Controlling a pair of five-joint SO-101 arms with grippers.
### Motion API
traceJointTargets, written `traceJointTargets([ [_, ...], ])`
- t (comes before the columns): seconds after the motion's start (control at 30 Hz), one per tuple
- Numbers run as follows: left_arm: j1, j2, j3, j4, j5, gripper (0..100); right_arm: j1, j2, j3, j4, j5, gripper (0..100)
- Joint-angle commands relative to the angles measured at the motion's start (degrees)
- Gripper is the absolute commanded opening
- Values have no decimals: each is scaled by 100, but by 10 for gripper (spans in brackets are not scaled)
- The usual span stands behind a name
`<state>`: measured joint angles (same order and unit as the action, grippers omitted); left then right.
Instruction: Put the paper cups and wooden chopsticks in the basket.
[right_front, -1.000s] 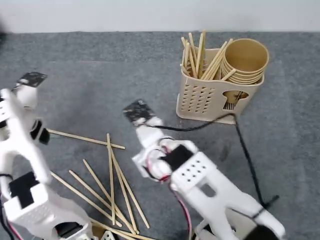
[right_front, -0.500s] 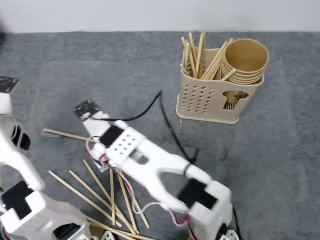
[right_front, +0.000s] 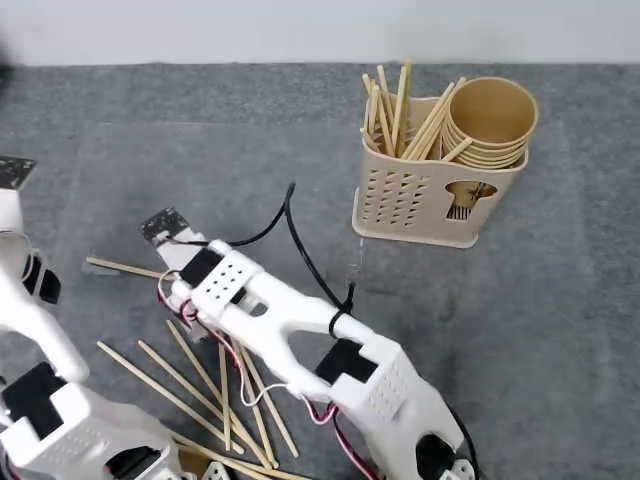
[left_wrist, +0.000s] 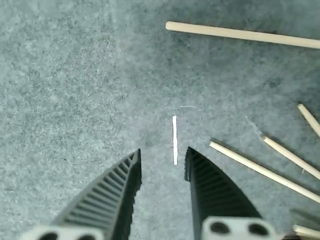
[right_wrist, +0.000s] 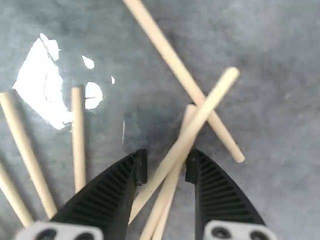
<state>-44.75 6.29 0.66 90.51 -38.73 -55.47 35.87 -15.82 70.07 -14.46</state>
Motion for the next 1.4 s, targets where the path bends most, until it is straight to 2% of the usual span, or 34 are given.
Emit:
traceJointTargets([
  [0.0,-9,-325,-31,-70,-35,145,224,-22,-237,356,123,129],
  [0.13,-9,-325,-31,-62,-35,145,259,40,-211,374,264,6],
  [0.4,-9,-325,31,-62,-35,145,655,4,-237,541,668,8],
  [0.73,-9,-325,31,-62,-35,145,989,-2457,-237,1385,1284,8],
  [1.07,-9,-325,31,-44,-35,145,1640,-4391,-290,1420,1538,8],
  [1.37,-9,-325,101,-62,-35,145,2501,-4673,-2066,1262,1538,8],
])
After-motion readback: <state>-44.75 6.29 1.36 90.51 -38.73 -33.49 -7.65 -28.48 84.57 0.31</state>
